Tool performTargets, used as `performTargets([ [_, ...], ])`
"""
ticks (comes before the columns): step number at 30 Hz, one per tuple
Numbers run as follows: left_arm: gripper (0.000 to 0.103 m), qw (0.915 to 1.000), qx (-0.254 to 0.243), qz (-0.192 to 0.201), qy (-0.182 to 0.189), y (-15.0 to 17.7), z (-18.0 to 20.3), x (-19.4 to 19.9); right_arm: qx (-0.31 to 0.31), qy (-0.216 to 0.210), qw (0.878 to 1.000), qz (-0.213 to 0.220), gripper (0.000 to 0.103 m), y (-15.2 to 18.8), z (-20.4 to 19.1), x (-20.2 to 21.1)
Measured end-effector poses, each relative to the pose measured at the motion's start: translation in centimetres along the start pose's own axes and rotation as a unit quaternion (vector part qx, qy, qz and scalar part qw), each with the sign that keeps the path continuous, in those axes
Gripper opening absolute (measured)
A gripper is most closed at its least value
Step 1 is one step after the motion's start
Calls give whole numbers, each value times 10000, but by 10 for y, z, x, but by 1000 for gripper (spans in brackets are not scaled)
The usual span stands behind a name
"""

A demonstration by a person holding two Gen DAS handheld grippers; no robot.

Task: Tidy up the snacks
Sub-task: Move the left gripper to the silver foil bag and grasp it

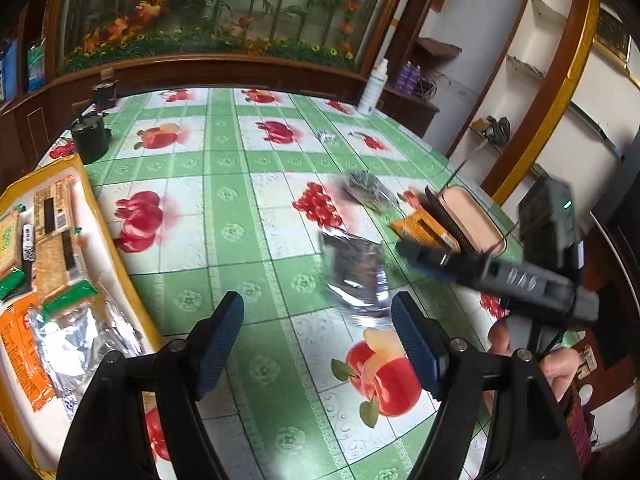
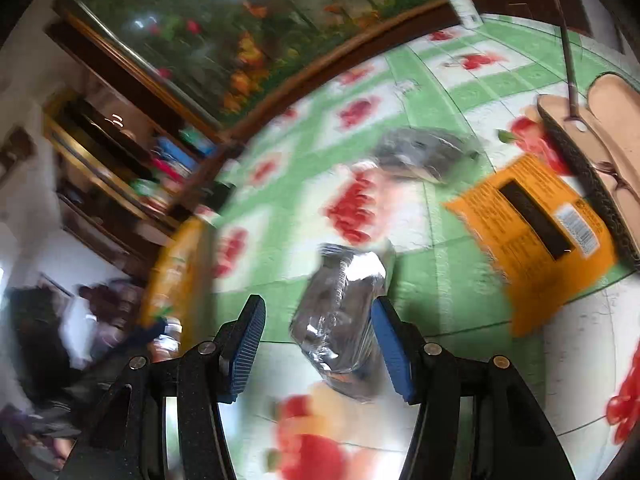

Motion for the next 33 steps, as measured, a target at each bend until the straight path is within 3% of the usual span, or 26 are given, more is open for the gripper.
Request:
performTargets([
  [4,81,9997,-84,-204,-37,1,8,-18,-235,716,9956,553,62,-12,22,17],
  [7,86,9984,-332,-420,-199,-1,13,-41,-538,684,9941,644,62,-15,35,25],
  [13,87,9922,-592,-923,-598,-3,6,-86,-843,900,9877,962,62,-27,57,43],
  [18,86,9901,-598,-1127,-588,-4,7,-111,-1023,850,9868,922,62,-28,66,46],
  [22,86,9923,-465,-1016,-542,-6,4,-124,-1023,955,9861,902,62,-30,70,46],
  [26,64,9931,-472,-855,-651,-9,-7,-118,-957,1166,9841,934,62,-35,73,45],
  [29,63,9937,-411,-734,-740,-10,-18,-111,-658,1737,9783,921,62,-48,80,38],
  [33,63,9933,-365,-675,-861,-11,-28,-105,-400,2115,9748,594,62,-57,89,14],
])
Point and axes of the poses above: each gripper's, at about its wrist camera, not at the fingertips, and x roughly against the way its jaws point, z to its right, y to its underside, the point moved 8 cm from there along -x, roughly the way its jaws point, and after that the axes turned 15 degrees about y, right-handed, at the moved point
